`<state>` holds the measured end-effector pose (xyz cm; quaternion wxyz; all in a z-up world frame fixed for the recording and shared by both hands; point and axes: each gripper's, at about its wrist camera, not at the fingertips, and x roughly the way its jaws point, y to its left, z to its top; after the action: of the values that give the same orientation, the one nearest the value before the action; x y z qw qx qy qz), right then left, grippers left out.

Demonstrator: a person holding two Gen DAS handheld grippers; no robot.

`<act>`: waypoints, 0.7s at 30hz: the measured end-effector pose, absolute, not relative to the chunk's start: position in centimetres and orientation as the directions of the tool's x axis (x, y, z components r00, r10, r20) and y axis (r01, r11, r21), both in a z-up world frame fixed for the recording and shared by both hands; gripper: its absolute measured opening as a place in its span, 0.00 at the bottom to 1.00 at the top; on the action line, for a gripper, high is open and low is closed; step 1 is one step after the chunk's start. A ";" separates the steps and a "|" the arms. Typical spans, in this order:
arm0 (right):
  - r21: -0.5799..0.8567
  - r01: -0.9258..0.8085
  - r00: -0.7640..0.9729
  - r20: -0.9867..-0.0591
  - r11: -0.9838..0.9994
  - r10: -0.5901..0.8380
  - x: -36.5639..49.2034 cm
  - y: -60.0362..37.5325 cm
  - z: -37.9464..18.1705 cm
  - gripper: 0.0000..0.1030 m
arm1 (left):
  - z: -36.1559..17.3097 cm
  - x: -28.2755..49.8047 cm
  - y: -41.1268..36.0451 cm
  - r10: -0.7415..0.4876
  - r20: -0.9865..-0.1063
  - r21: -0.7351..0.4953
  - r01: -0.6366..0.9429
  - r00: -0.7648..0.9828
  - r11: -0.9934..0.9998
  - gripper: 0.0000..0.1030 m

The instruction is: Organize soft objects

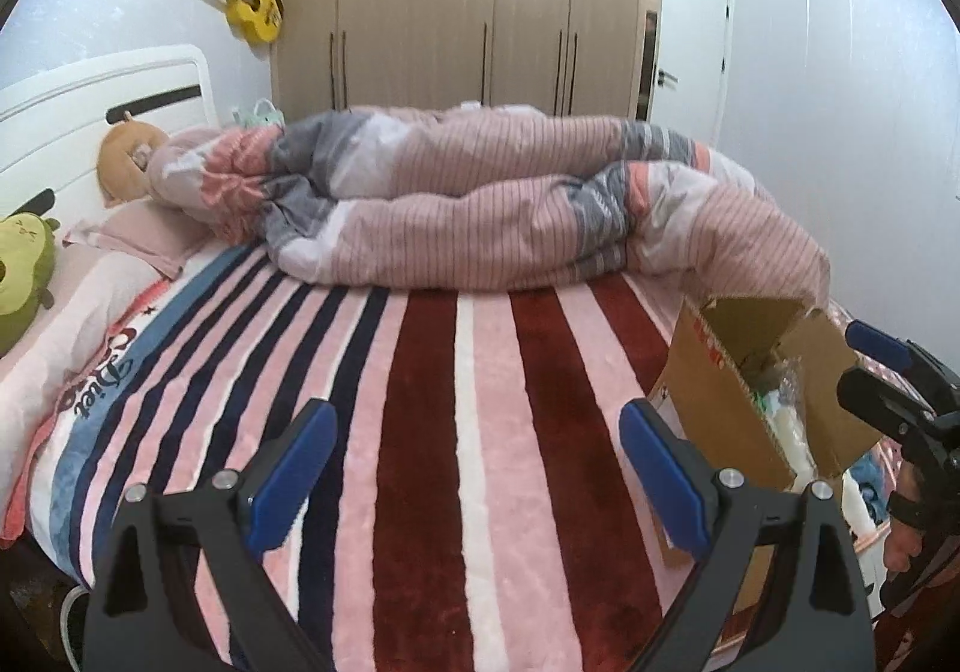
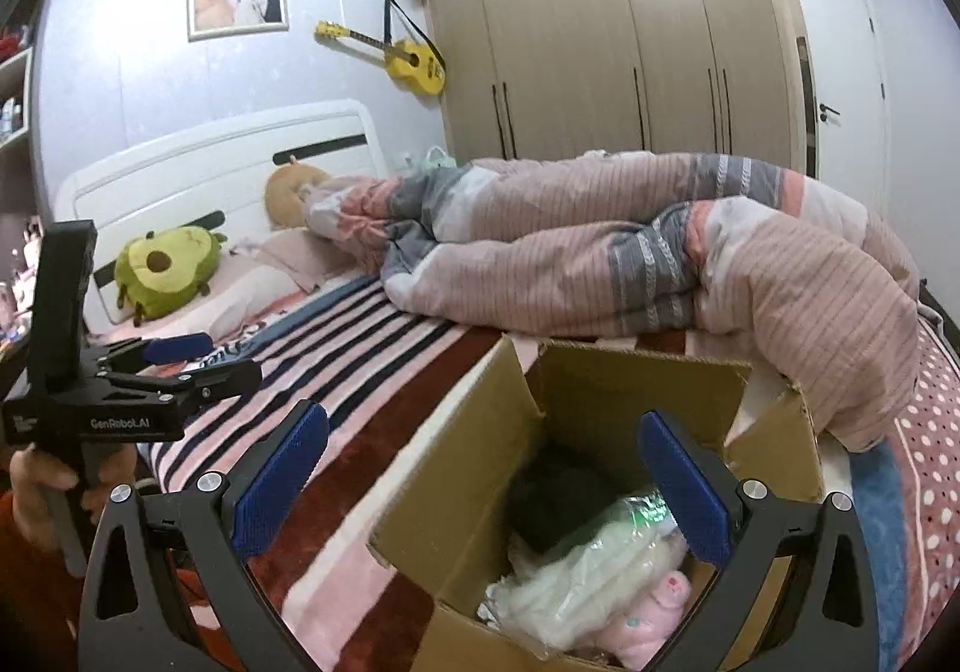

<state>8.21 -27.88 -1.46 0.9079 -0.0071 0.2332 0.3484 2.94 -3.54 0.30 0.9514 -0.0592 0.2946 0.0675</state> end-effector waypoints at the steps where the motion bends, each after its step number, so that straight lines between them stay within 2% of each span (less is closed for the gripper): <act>1: 0.148 -0.636 0.651 -0.424 0.758 0.629 8.2 -27.7 -1.4 1.00 | 0.4 2.7 -3.5 0.098 -0.561 -0.074 -0.168 0.822 0.983 0.91; 9: 0.149 -0.642 0.641 -0.433 0.752 0.633 8.2 -26.7 -1.7 1.00 | 0.9 1.4 -3.3 0.128 -0.524 -0.074 -0.195 0.842 0.978 0.92; 21: 0.154 -0.649 0.628 -0.446 0.745 0.638 8.6 -26.1 -2.3 1.00 | 0.7 1.0 -2.7 0.153 -0.520 -0.070 -0.221 0.840 0.973 0.92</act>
<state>8.59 -26.11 -2.33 0.9020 -0.0108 0.2429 0.3567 0.97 -2.70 0.73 0.9570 -0.0638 0.2654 0.0978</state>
